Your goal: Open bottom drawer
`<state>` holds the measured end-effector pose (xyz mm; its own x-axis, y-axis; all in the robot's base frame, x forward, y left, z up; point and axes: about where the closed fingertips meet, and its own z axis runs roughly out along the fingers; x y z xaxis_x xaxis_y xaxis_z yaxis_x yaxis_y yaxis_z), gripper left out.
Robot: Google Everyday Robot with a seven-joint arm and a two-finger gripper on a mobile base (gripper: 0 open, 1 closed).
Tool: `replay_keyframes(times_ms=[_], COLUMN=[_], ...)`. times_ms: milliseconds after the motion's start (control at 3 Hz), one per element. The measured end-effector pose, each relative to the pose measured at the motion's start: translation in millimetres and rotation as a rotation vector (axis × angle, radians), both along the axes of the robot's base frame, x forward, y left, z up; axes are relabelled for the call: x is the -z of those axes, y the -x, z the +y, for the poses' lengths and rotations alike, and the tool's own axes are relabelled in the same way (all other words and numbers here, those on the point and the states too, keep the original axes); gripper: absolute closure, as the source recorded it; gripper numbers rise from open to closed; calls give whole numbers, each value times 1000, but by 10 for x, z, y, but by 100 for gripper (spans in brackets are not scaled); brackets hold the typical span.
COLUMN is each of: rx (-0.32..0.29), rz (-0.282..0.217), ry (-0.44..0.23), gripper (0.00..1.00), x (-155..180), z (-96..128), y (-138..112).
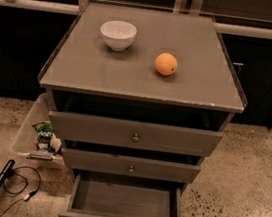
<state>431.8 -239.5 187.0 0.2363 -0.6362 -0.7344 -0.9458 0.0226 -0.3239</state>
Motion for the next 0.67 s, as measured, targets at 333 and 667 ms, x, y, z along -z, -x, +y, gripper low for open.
replay_keyframes(times_ms=[333,667], rx=[0,0], rz=[0,0], ry=[0,0], gripper=[57,33], x=[0,0], z=[0,1], y=[0,0])
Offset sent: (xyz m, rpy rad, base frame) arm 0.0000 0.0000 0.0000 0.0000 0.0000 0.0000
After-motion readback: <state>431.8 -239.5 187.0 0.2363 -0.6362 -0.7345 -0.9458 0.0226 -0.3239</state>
